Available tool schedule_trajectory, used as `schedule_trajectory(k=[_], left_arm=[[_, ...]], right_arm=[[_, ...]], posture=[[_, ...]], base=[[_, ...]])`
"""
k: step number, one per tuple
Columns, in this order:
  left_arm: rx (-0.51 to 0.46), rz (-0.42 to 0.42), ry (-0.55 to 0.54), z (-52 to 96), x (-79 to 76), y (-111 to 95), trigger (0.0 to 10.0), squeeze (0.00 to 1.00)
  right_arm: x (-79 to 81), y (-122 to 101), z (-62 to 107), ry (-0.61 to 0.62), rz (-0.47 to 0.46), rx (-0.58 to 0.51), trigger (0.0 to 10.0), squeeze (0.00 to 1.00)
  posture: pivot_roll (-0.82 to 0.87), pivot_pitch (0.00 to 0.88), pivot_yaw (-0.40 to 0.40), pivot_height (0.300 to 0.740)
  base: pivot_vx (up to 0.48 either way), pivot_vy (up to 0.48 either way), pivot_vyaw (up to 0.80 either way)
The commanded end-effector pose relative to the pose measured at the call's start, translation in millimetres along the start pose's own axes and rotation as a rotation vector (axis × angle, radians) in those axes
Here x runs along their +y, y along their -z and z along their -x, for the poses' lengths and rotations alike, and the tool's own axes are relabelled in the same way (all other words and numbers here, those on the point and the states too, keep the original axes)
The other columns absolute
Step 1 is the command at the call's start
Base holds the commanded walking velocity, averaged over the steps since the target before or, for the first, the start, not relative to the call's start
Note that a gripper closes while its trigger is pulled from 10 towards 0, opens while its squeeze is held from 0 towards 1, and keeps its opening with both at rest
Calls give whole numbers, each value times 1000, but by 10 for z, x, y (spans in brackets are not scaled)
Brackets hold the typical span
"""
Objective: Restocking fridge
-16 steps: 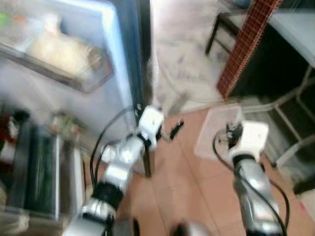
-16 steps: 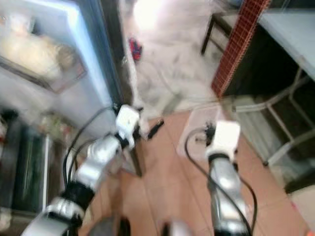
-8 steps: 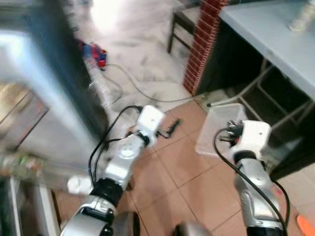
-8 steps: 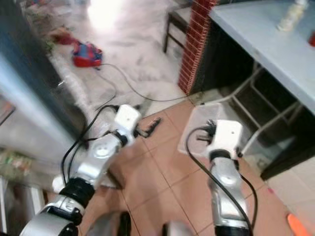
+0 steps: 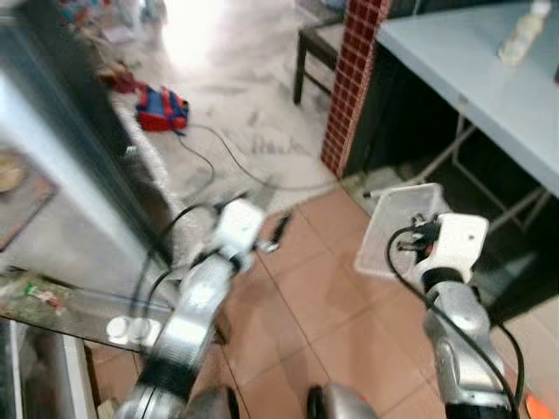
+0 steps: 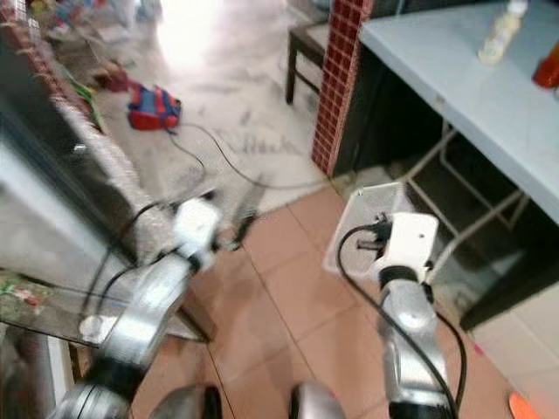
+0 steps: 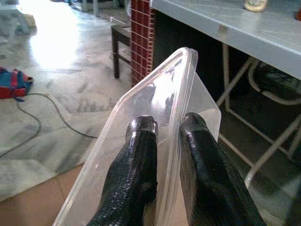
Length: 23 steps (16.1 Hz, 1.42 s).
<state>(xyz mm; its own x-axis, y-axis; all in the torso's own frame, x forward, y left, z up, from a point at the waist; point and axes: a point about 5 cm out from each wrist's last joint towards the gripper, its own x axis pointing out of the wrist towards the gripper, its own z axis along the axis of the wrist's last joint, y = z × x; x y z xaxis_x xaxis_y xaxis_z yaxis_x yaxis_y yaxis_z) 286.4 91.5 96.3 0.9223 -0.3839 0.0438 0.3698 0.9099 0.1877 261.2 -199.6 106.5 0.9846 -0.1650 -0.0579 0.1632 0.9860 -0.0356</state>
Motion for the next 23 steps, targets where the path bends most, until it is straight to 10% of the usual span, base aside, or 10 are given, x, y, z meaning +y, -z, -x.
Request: schedule_trajectory(k=[1, 9, 15, 20, 23], left_arm=[[-11, -22, -44, 43, 52, -71, 10000, 0], [8, -52, -274, 798, 280, -165, 10000, 0], [198, -14, -661, 1186, 785, 111, 10000, 0], [246, 69, -622, 911, 798, 241, 10000, 0], [245, 51, -468, 386, 729, 250, 10000, 0]], right_arm=[[-9, -13, -6, -2, 11, -5, 10000, 0], [-21, -18, -66, -9, 38, -1, 10000, 0], [8, -18, -97, -19, 41, -1, 10000, 0], [-3, -39, -110, -17, 59, -7, 10000, 0], [10, -42, -124, -18, 50, -8, 10000, 0]], posture=[[-12, 101, 7, 740], [25, 107, -10, 740], [26, 105, -15, 740], [12, 104, -15, 740], [1, 101, -16, 740]], base=[[0, 0, 0], [0, 0, 0], [0, 0, 0], [0, 0, 0], [0, 0, 144]])
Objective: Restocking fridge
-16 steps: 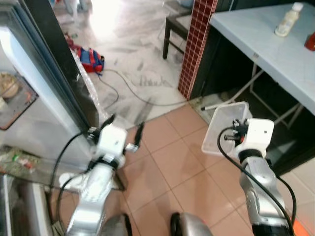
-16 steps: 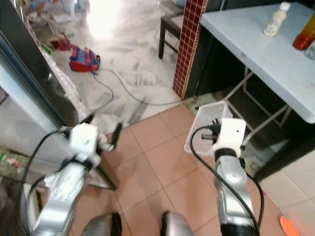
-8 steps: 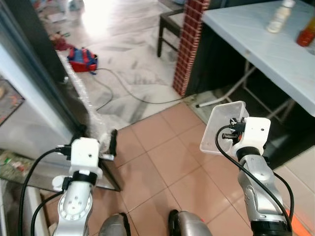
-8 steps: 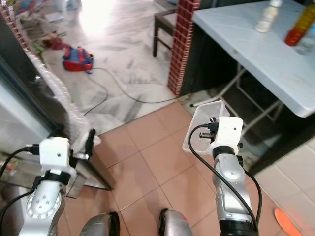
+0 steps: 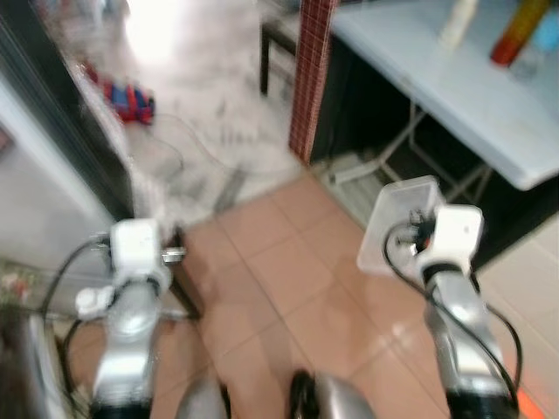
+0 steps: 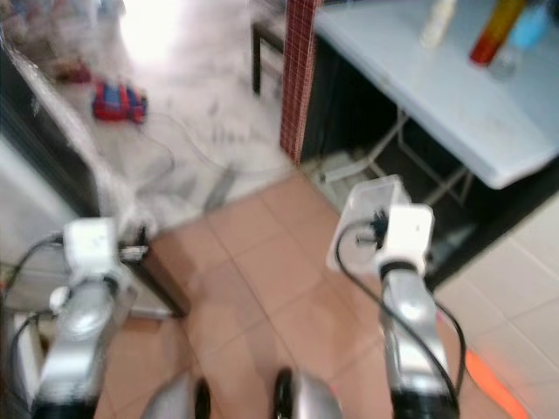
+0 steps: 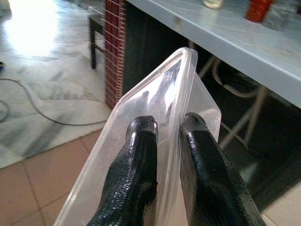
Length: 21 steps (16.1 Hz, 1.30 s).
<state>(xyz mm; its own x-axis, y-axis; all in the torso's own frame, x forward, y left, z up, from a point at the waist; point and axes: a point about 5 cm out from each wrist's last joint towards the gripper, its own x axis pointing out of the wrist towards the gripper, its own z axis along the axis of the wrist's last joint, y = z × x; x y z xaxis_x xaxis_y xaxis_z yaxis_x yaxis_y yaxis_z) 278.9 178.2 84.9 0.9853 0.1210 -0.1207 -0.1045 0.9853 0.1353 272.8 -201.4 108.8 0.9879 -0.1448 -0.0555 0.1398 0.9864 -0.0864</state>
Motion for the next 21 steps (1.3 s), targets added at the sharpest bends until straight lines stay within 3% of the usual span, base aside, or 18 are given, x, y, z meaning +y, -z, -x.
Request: schedule_trajectory(k=[1, 2, 5, 7, 11, 13, 17, 18, 21], left_arm=[[-4, -23, 40, -93, -80, -23, 10000, 0], [-11, -56, 61, -201, -138, -72, 10000, 0], [-31, -22, 16, -376, -179, -205, 10000, 0], [-67, -2, 32, -386, -244, -269, 10000, 0], [-94, 3, 50, -130, -288, -233, 10000, 0], [-172, -44, -6, 159, -110, -275, 10000, 0], [-134, -82, -60, 537, 114, -122, 10000, 0], [-118, -114, -61, 695, 157, -61, 10000, 0], [-103, -153, -148, 819, 321, -35, 10000, 0]], right_arm=[[9, -15, -11, 1, -4, -6, 10000, 0], [-1, -19, -4, 0, -4, -9, 10000, 0], [-26, -13, 29, 4, 0, -10, 10000, 0], [-40, 7, 49, 10, -3, -5, 10000, 0], [-11, 35, 43, 4, -6, 6, 10000, 0], [-10, 47, 24, 0, -7, 15, 10000, 0], [-1, 71, 13, -9, -7, 23, 10000, 0], [14, 73, 3, -15, -7, 24, 10000, 0], [28, 65, -30, -28, 0, 21, 10000, 0]], posture=[[-3, 102, -13, 740], [-11, 100, -8, 740], [-27, 99, 4, 740], [-26, 101, 8, 740], [-5, 104, 4, 740], [15, 106, 0, 740], [42, 109, -6, 740], [50, 107, -12, 740], [56, 98, -22, 740]], base=[[0, 0, 0], [0, 0, 0], [0, 0, 783], [0, 0, 800], [0, 0, 800], [0, 0, 400], [0, 0, 0], [0, 0, 0], [0, 0, 0]])
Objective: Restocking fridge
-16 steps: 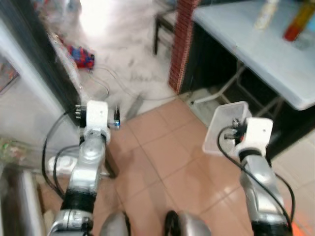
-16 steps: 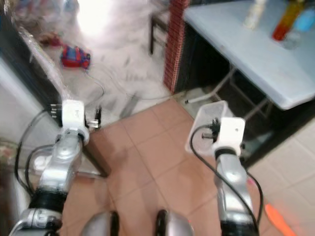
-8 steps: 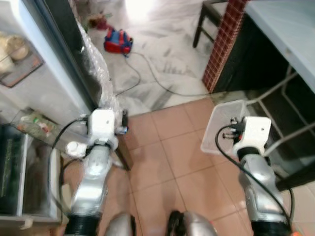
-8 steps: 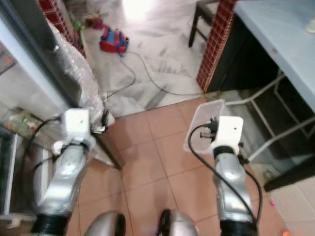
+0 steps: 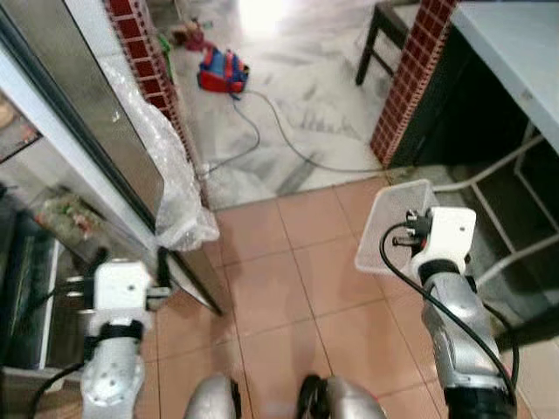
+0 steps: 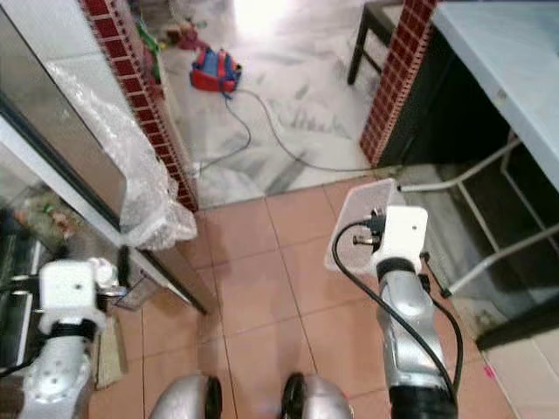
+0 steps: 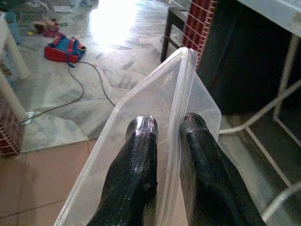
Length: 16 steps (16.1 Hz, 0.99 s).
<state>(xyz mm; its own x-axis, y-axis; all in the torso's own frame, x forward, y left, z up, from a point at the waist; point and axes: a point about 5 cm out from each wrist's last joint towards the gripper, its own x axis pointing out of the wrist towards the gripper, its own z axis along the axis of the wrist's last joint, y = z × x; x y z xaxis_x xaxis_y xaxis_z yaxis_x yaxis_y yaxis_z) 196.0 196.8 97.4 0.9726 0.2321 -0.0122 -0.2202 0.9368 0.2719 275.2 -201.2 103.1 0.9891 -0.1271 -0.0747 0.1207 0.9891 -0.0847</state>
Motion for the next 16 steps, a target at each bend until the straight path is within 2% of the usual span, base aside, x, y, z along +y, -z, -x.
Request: schedule_trajectory(k=[1, 3, 4, 6, 7, 8, 10, 11, 13, 15, 16], left_arm=[[25, -8, -61, 19, 100, 11, 10000, 0], [60, 8, -94, -130, 105, 76, 10000, 0], [61, 9, -107, -155, 116, 75, 10000, 0], [68, 39, -176, -408, 145, 64, 10000, 0], [69, 46, -196, -462, 156, 54, 10000, 0], [72, 53, -201, -491, 154, 50, 10000, 0], [78, 80, -185, -691, 107, 43, 10000, 0], [103, 109, -154, -811, 37, 68, 10000, 0], [122, 127, -85, -958, -120, 64, 10000, 0], [125, 140, -1, -1142, -368, -2, 10000, 0], [137, 159, 72, -1222, -540, -45, 10000, 0]], right_arm=[[28, 1, -16, -15, 2, -1, 10000, 0], [32, -6, -34, -23, 1, -5, 10000, 0], [33, -7, -36, -23, 0, -6, 10000, 0], [56, -16, -34, -38, -13, -8, 10000, 0], [58, -19, -30, -39, -15, -10, 10000, 0], [53, -20, -28, -39, -18, -11, 10000, 0], [25, -2, -3, -35, -29, -7, 10000, 0], [37, 13, 11, -38, -37, -1, 10000, 0], [68, 20, 20, -50, -46, 2, 10000, 0], [109, 21, 20, -79, -73, 3, 10000, 0], [148, 16, 24, -107, -95, 4, 10000, 0]], posture=[[56, 96, -23, 740], [51, 88, -29, 740], [51, 88, -29, 740], [32, 83, -25, 740], [25, 82, -22, 740], [23, 82, -21, 740], [13, 84, -15, 740], [13, 87, -16, 740], [15, 87, -17, 740], [12, 87, -18, 740], [1, 86, -16, 740]], base=[[0, 0, 0], [0, 0, 547], [0, 0, 581], [0, 0, 238], [0, 0, 0], [0, 0, 0], [0, 0, 0], [0, 0, 0], [0, 0, 0], [0, 0, 0], [0, 0, 0]])
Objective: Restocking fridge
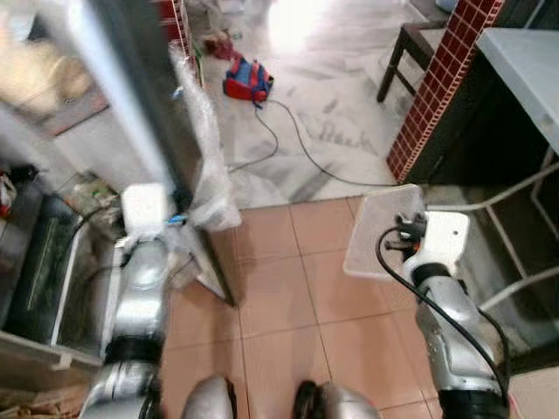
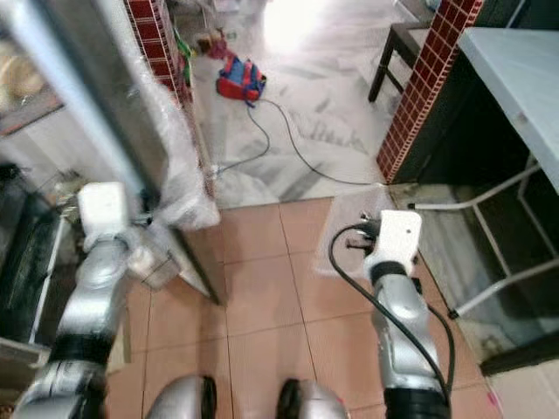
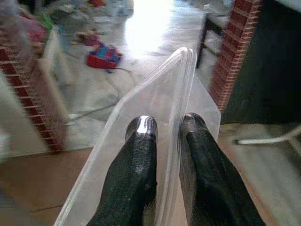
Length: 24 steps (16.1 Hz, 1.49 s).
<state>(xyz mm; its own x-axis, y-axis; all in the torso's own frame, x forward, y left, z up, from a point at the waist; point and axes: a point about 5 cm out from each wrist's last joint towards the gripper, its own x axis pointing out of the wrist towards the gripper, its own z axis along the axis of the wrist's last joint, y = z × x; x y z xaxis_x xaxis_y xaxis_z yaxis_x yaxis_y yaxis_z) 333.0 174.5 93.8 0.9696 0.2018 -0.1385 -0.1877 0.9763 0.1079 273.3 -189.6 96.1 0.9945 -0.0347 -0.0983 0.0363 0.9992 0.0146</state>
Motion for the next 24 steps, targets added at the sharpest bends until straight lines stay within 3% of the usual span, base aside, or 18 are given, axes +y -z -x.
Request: schedule_trajectory(k=[1, 2, 3, 4, 6, 8, 9, 10, 11, 13, 14, 18, 24], left_arm=[[55, -24, 191, -22, -370, 47, 10000, 0], [36, -69, 397, 2, -764, -42, 10000, 0], [19, -92, 486, 34, -928, -78, 10000, 0], [-15, -124, 561, 67, -1074, -135, 10000, 0], [-68, -123, 571, 73, -1107, -206, 10000, 0], [-80, -112, 485, 47, -934, -163, 10000, 0], [-96, -106, 406, 43, -788, -134, 10000, 0], [-113, -93, 269, 61, -546, -87, 10000, 0], [-106, -72, 208, 89, -430, -50, 10000, 0], [-111, -48, 78, 262, -131, 46, 10000, 0], [-119, -48, 53, 333, -64, 64, 10000, 0], [-112, -51, 19, 570, 82, 134, 10000, 0], [-109, -79, 35, 668, 80, 55, 10000, 0]], right_arm=[[99, -26, 10, -69, -27, 1, 10000, 0], [144, 5, 43, -110, -51, 20, 10000, 0], [154, 23, 63, -122, -58, 30, 10000, 0], [163, 33, 80, -131, -65, 38, 10000, 0], [208, 17, 110, -182, -56, 29, 10000, 0], [263, 21, 123, -237, -51, 36, 10000, 0], [298, 19, 122, -273, -45, 38, 10000, 0], [345, 14, 122, -321, -41, 43, 10000, 0], [358, 9, 120, -335, -40, 43, 10000, 0], [370, 1, 74, -341, -33, 43, 10000, 0], [377, -6, 51, -344, -33, 42, 10000, 0], [417, -77, -76, -363, -22, 11, 10000, 0], [401, -100, -139, -344, -26, -19, 10000, 0]], posture=[[-8, 83, -14, 740], [-22, 83, -10, 740], [-27, 83, -7, 740], [-39, 85, 0, 740], [-41, 90, 6, 740], [-34, 94, 5, 740], [-28, 96, 3, 740], [-19, 97, -1, 740], [-9, 100, -4, 740], [9, 102, -10, 740], [17, 103, -12, 740], [50, 103, -13, 740], [63, 99, -4, 740]], base=[[0, 0, 0], [0, 0, 0], [0, 0, 0], [0, 0, 0], [0, 0, 219], [0, 0, 691], [0, 0, 800], [0, 0, 800], [0, 0, 800], [0, 0, 800], [0, 0, 800], [0, 0, 800], [0, 0, 800]])
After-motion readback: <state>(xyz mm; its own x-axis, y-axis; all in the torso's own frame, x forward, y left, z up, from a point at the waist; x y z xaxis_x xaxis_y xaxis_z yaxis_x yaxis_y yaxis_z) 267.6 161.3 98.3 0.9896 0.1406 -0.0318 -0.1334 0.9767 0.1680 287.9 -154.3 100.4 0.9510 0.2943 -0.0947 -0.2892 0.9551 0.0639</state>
